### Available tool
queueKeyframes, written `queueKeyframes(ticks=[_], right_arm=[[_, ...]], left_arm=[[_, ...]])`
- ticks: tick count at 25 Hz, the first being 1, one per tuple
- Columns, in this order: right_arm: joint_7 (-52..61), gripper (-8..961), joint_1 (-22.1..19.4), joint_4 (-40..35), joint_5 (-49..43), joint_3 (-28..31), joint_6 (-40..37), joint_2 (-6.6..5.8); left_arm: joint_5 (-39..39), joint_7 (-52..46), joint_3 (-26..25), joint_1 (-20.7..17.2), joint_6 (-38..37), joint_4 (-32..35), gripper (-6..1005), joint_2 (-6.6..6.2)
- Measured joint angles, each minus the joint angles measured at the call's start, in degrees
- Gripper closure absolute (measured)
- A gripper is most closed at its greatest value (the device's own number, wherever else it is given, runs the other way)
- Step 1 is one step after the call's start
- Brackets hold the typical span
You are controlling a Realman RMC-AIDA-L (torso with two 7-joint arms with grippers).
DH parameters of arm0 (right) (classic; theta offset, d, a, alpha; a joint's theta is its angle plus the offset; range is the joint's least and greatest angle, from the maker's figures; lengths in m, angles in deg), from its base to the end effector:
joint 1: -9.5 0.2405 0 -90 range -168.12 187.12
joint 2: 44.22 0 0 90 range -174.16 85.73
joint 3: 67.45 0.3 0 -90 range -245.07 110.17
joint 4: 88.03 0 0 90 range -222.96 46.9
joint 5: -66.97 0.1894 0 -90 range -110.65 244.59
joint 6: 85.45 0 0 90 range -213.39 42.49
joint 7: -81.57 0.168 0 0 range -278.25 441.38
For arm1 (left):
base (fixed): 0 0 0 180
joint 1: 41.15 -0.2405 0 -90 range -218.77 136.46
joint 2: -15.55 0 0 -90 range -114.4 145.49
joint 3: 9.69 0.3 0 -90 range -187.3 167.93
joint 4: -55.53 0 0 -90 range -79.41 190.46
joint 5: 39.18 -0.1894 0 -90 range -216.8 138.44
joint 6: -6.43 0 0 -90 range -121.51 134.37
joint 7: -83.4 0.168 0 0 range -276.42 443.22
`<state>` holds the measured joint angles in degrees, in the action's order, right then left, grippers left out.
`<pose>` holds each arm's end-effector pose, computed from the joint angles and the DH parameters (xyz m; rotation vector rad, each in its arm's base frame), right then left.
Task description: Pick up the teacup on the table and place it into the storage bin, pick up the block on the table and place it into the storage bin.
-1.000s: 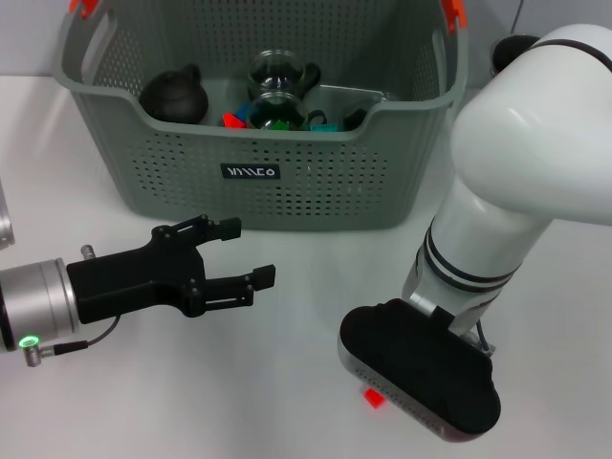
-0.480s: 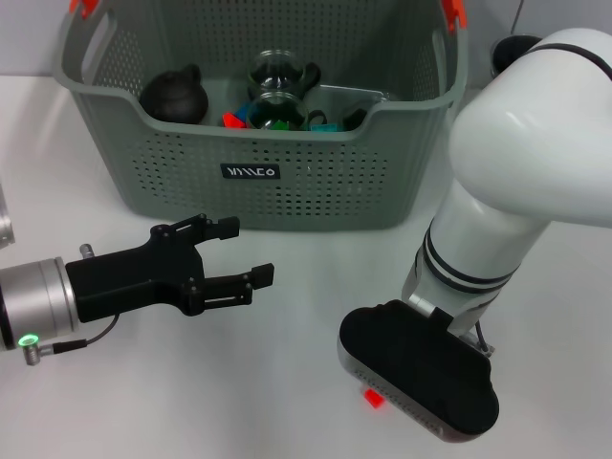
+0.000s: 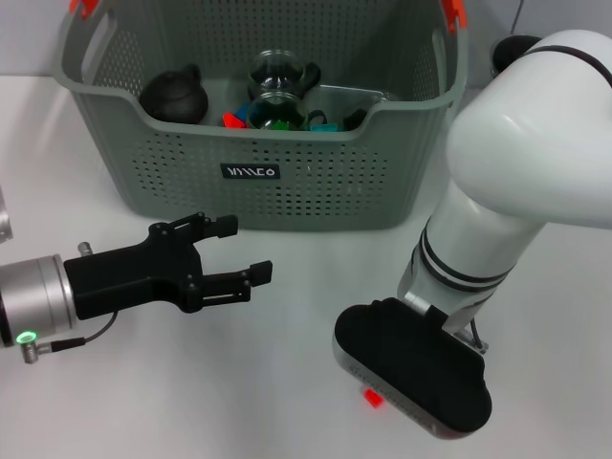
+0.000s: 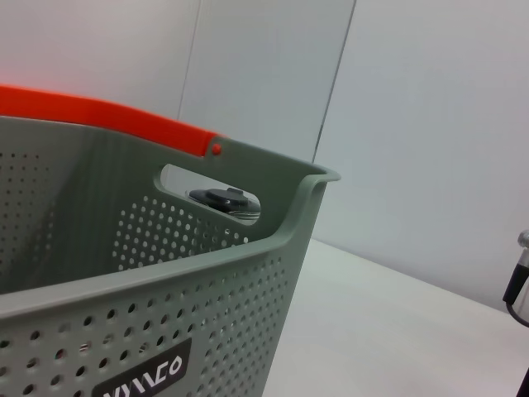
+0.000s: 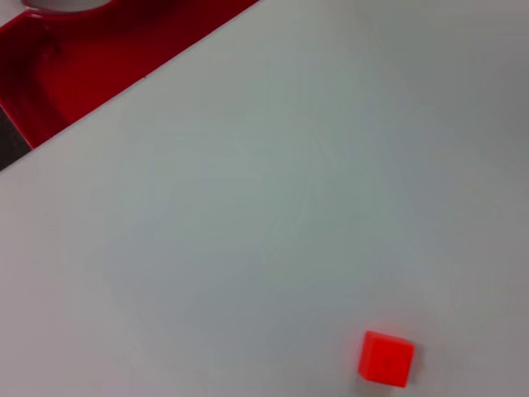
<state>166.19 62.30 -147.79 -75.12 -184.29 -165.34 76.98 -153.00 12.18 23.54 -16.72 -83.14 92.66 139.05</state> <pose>0.1735 0.3347 -0.1556 2.3989 1.2675 0.9107 -0.2906 0.3099 -0.0593 -2.5921 -0.6464 -0.8055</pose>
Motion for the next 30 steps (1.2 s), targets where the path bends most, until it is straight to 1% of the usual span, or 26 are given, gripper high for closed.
queueKeyframes(ticks=[5, 10, 13, 15, 18, 20, 26, 30], right_arm=[[3.41, 515, -0.04, -1.29, 0.22, 1.8, -0.05, -0.27], [8.47, 513, -2.09, -3.6, 1.13, 7.23, -0.91, -0.53], [11.96, 513, -4.3, -6.08, 1.32, 11.27, -1.35, -0.59], [14.25, 513, -5.82, -7.68, 2.21, 14.05, -1.65, -0.63], [17.48, 513, -7.65, -9.13, 4.94, 18.21, -2.05, -0.71], [19.38, 513, -8.92, -10.34, 7.24, 21.09, -2.69, -0.77], [22.19, 512, -14.57, -15.4, 16.83, 29.0, -4.56, -0.84], [23.05, 512, -15.79, -16.77, 21.65, 37.75, -7.46, -0.94]], left_arm=[[-0.09, -0.45, 0.0, -0.06, -0.48, 0.39, 114, -0.13], [-0.25, -0.48, -0.01, -0.67, -1.15, 2.29, 114, -0.25], [-0.42, -0.49, 0.0, -1.11, -1.95, 3.57, 114, -0.78], [-0.46, -0.49, 0.0, -1.4, -2.62, 3.85, 114, -1.56], [-0.51, -0.37, -0.01, -1.95, -3.55, 4.04, 114, -2.52], [-0.52, -0.12, 0.0, -2.62, -4.06, 4.5, 114, -2.81], [-0.77, 0.5, -0.58, -4.67, -3.99, 7.18, 114, -2.92], [-2.73, 0.63, -3.04, -5.01, -4.37, 7.8, 114, -3.06]])
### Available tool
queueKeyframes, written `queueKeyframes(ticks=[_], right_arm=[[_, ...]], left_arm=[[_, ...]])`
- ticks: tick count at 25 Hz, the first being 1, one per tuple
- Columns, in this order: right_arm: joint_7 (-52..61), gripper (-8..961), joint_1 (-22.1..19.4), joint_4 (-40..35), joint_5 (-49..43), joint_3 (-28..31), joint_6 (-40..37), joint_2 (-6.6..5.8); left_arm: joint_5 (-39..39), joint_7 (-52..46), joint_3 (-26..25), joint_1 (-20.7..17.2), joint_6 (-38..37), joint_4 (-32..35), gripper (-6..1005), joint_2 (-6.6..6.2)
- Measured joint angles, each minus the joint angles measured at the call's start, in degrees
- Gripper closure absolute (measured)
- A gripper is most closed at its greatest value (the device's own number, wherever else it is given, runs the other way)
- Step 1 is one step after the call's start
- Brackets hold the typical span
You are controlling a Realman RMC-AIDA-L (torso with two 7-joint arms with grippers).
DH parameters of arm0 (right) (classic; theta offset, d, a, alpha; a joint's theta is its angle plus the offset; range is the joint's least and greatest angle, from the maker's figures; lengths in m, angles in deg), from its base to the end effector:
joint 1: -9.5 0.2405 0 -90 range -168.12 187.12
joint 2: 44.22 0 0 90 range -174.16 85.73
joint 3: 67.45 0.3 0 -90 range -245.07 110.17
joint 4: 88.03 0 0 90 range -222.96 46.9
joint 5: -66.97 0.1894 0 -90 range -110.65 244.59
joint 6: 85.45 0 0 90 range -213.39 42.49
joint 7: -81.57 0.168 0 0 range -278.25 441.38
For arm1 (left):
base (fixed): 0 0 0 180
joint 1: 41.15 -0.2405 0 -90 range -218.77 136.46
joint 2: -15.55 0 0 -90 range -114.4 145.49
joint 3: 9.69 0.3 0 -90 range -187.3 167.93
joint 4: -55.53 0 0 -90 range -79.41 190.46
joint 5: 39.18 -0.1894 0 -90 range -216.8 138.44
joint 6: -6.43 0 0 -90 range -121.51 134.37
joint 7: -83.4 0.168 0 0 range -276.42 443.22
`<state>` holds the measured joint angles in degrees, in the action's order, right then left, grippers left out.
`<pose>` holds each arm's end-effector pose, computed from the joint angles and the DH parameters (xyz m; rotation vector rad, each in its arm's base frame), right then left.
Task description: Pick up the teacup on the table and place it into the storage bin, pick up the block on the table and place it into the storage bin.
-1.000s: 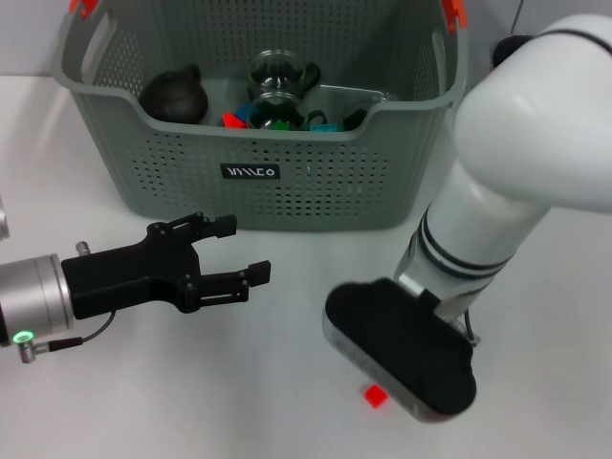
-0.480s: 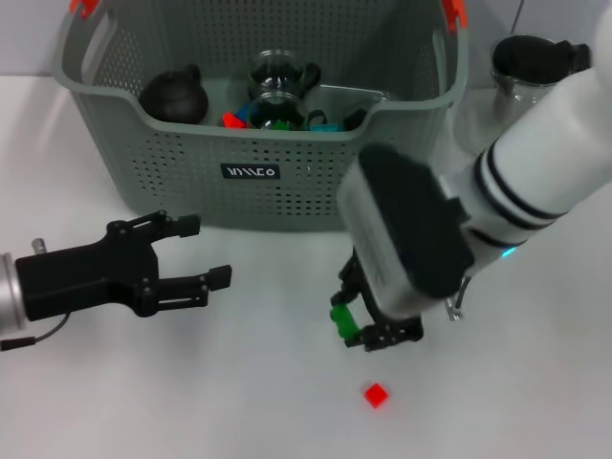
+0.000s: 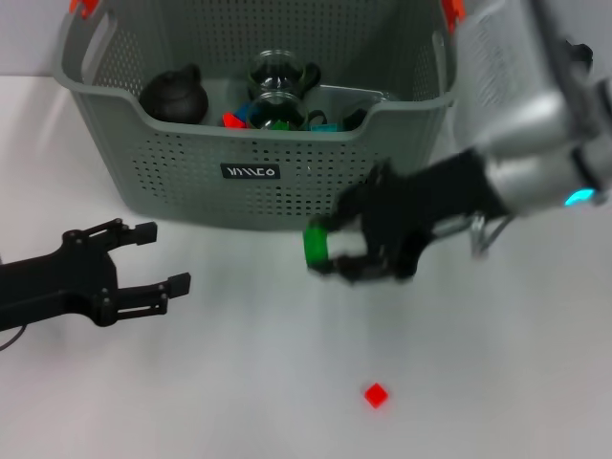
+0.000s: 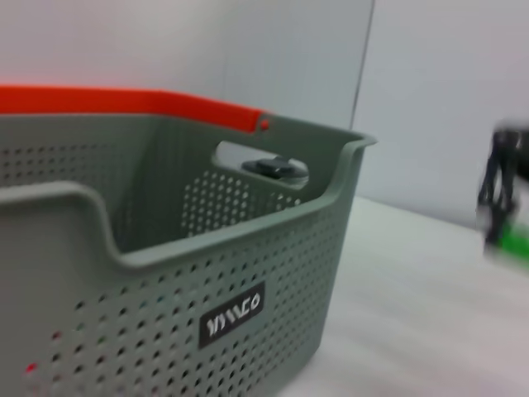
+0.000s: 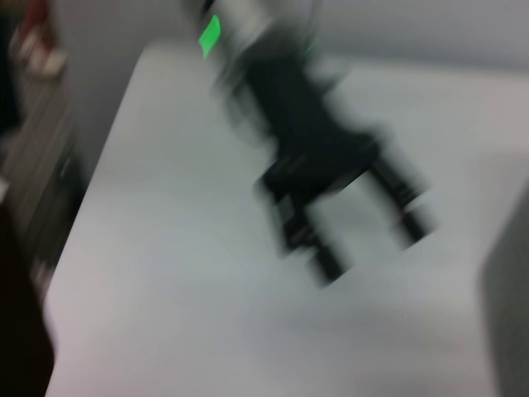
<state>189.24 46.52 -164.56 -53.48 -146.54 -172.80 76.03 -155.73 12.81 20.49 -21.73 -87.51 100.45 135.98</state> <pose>0.1334 0.3464 -0.0700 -3.0649 -0.0598 0.0802 -0.3281 0.2918 -0.0129 -2.5560 -0.5778 -0.6521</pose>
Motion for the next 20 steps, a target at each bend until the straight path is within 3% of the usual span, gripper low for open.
queueKeyframes(ticks=[5, 9, 12, 16, 18, 20], right_arm=[[2.92, 512, 1.62, -4.02, 9.22, 15.96, -4.86, -0.09], [10.63, 512, 5.81, -3.51, 18.63, 30.33, -2.45, -1.35], [15.14, 511, 8.93, 2.68, 20.12, 36.24, 2.17, -3.97], [13.51, 511, 11.73, 14.54, 20.19, 36.64, 5.89, -8.84], [10.92, 511, 13.13, 20.19, 19.74, 36.25, 7.61, -10.39], [8.96, 511, 14.07, 23.82, 18.63, 35.6, 9.31, -11.16]], left_arm=[[-0.86, 0.28, -1.21, -0.63, 0.01, -0.09, 114, 0.11], [-0.79, 0.4, -1.32, -0.7, -0.05, -0.26, 114, 0.41], [-0.55, 0.4, -1.24, -0.32, -0.51, -0.56, 114, 0.55], [-0.27, 0.2, -1.32, 0.37, -2.04, -0.62, 114, 0.6], [-0.2, 0.08, -1.33, 0.83, -2.64, -0.61, 114, 0.6], [-0.07, 0.04, -1.34, 1.34, -2.93, -0.62, 114, 0.67]])
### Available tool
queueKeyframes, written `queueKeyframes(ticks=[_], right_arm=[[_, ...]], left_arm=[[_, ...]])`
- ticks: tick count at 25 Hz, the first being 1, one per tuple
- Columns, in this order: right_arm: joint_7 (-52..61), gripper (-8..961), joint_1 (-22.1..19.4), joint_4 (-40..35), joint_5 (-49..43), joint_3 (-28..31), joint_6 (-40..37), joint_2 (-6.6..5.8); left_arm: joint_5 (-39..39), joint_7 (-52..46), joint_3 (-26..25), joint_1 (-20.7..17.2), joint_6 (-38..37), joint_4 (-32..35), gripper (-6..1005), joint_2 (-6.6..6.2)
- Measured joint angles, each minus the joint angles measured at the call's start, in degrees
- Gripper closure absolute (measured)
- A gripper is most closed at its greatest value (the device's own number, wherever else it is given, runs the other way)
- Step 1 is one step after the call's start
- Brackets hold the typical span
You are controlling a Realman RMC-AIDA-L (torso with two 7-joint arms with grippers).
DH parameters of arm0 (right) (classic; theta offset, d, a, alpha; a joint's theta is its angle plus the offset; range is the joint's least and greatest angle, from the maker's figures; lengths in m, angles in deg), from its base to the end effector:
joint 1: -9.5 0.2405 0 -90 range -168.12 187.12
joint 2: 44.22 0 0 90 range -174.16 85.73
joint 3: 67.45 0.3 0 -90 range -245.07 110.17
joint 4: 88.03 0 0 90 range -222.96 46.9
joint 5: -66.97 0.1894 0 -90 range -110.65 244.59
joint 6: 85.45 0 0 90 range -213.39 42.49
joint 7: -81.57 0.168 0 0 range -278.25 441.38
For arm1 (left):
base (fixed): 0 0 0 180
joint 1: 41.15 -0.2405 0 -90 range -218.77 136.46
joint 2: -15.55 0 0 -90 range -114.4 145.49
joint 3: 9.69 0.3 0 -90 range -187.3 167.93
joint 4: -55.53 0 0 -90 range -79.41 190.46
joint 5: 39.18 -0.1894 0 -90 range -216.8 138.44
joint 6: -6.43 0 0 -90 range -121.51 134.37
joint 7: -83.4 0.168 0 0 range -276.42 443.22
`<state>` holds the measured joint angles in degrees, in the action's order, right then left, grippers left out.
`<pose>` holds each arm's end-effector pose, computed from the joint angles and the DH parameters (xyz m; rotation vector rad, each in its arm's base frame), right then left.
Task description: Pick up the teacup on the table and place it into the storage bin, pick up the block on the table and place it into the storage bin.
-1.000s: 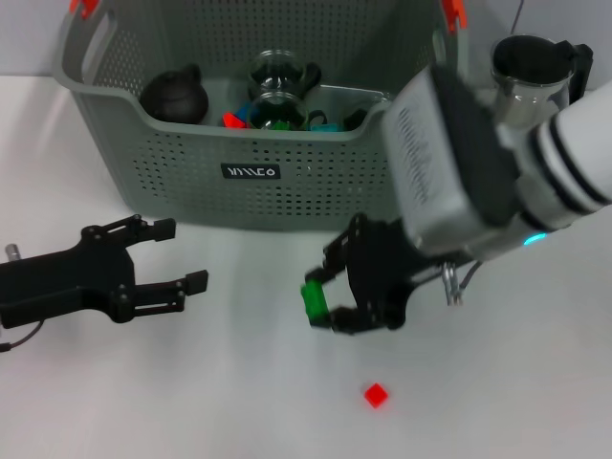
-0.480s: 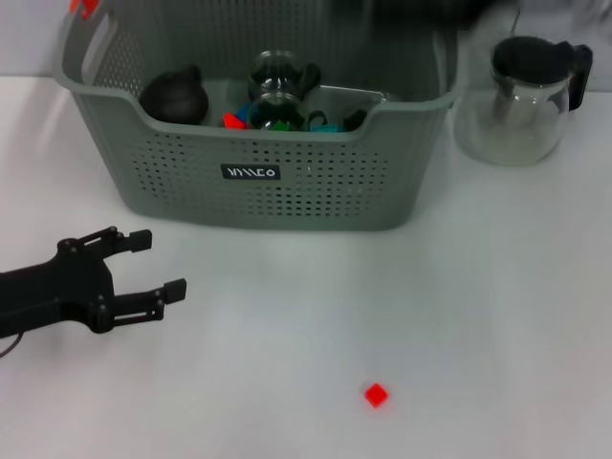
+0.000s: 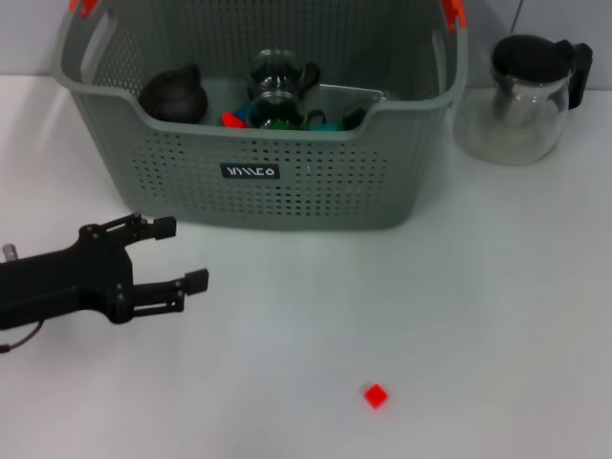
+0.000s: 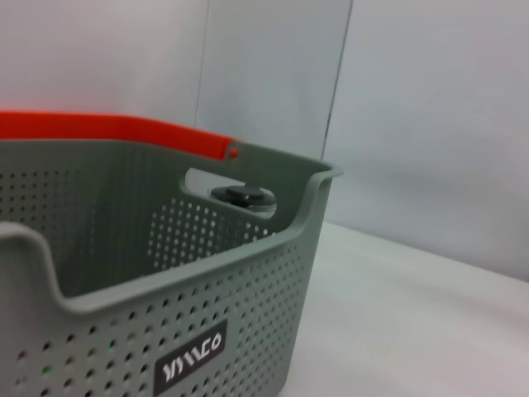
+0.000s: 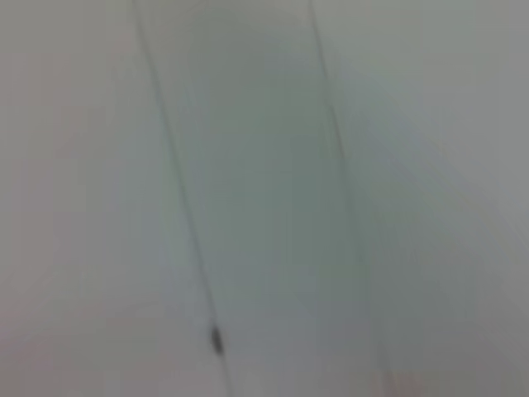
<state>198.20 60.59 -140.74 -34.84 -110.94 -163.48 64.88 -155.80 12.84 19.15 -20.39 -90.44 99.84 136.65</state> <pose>0.0999 0.4828 0.0928 -2.4944 0.6021 0.9553 -0.3143 0.2922 -0.0170 -2.5826 -0.5573 -0.7311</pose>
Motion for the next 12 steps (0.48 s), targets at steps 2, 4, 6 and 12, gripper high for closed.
queueKeyframes(ticks=[2, 4, 6, 12], right_arm=[[-1.17, 511, 0.56, 1.5, -2.39, -0.98, 1.98, 0.17], [-1.34, 421, 0.73, 1.53, -4.36, -2.07, 3.54, 0.66], [-1.31, 332, 0.93, 1.4, -5.74, -3.35, 4.85, 1.08], [-1.43, 162, -0.21, -2.96, -4.8, -3.56, 0.24, 1.55]], left_arm=[[0.03, -0.01, -0.02, 0.43, -0.08, -0.01, 115, 0.17], [0.04, -0.02, -0.02, 0.86, -0.14, -0.01, 115, 0.29], [0.06, -0.02, 0.04, 1.25, -0.27, -0.02, 115, 0.29], [0.08, -0.08, 0.15, 1.65, -2.0, 0.05, 115, 0.04]])
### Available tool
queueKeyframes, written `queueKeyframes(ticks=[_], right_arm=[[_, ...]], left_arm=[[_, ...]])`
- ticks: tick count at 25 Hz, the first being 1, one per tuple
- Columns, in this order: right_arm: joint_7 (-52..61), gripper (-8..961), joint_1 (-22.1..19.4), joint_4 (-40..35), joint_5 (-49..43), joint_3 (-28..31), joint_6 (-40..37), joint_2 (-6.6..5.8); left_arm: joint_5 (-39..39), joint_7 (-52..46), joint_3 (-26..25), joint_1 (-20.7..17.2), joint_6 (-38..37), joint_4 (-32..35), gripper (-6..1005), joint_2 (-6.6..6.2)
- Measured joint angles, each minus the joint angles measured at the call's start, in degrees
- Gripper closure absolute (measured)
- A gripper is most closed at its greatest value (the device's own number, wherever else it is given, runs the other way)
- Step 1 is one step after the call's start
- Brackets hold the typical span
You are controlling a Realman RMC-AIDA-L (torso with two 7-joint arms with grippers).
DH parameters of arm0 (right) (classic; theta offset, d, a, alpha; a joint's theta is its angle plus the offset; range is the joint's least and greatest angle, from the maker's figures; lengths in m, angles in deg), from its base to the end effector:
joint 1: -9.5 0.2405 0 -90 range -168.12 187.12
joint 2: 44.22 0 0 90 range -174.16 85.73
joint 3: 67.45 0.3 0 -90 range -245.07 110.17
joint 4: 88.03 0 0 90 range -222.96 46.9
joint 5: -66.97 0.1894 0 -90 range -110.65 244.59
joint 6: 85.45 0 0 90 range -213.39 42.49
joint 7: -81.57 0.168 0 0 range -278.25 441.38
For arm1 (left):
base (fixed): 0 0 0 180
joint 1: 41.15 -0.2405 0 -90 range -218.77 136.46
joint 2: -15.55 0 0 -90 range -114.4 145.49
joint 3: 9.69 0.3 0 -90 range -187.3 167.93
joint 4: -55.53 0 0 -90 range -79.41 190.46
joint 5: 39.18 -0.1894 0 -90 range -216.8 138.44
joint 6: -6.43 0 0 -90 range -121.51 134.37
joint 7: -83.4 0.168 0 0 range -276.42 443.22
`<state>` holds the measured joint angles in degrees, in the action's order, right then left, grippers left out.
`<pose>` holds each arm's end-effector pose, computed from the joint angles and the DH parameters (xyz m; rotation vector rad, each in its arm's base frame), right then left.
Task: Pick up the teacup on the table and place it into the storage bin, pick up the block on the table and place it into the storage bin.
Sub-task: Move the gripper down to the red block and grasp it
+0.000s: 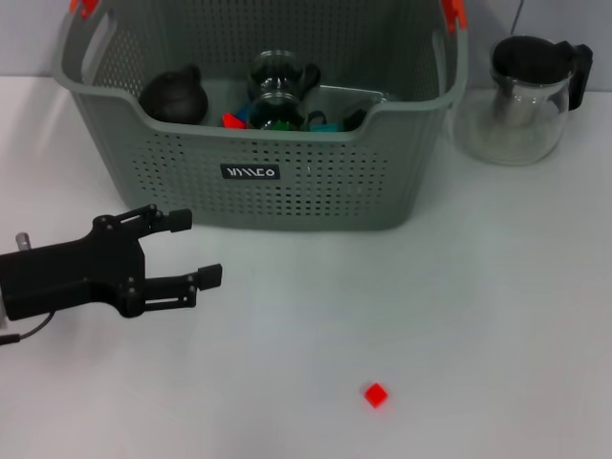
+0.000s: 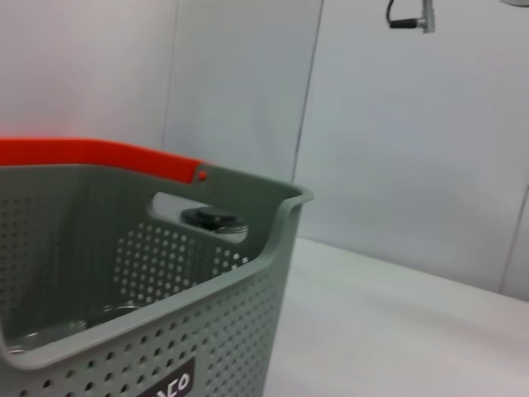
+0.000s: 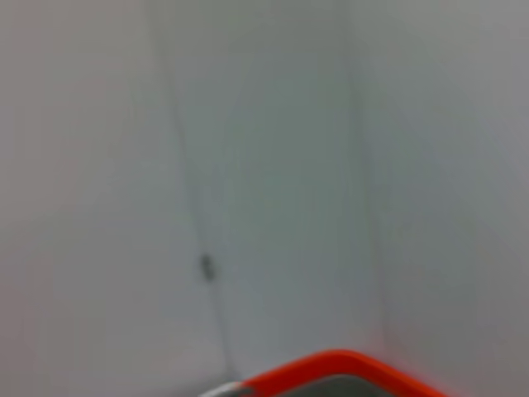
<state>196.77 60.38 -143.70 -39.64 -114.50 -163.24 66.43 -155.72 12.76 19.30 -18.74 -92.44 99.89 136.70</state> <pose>0.0998 0.4774 0.0701 -2.5606 0.5170 0.7957 -0.3012 0.2969 -0.0177 -2.6216 -0.5096 -0.7713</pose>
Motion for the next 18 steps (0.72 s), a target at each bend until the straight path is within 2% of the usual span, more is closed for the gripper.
queueKeyframes(ticks=[3, 5, 9, 15, 17, 18], right_arm=[[-0.05, 87, -2.13, -4.3, 2.04, 0.08, -8.95, 0.39], [0.18, 55, -4.19, -6.9, 2.57, -0.06, -15.01, 1.21], [1.7, 6, -8.8, -11.4, -0.6, -1.27, -23.43, 4.11], [10.37, 6, -12.46, -17.73, -17.0, -7.84, -26.92, 8.64], [14.59, 5, -12.32, -17.92, -21.97, -11.6, -26.37, 9.55], [17.09, 5, -12.08, -17.56, -23.36, -14.3, -25.48, 9.58]], left_arm=[[-0.12, 0.28, 0.11, 0.0, -0.81, 0.21, 115, -0.31], [-0.34, 0.57, 0.06, -0.08, -0.88, 0.35, 115, -0.56], [-0.44, 1.13, -0.1, -0.29, -0.49, 0.4, 115, -0.75], [-0.54, 1.85, -0.14, -0.06, -0.29, 0.55, 115, -0.98], [-0.57, 2.16, -0.16, 0.0, -0.25, 0.56, 115, -1.09], [-0.58, 2.49, -0.16, 0.0, -0.2, 0.56, 115, -1.15]])
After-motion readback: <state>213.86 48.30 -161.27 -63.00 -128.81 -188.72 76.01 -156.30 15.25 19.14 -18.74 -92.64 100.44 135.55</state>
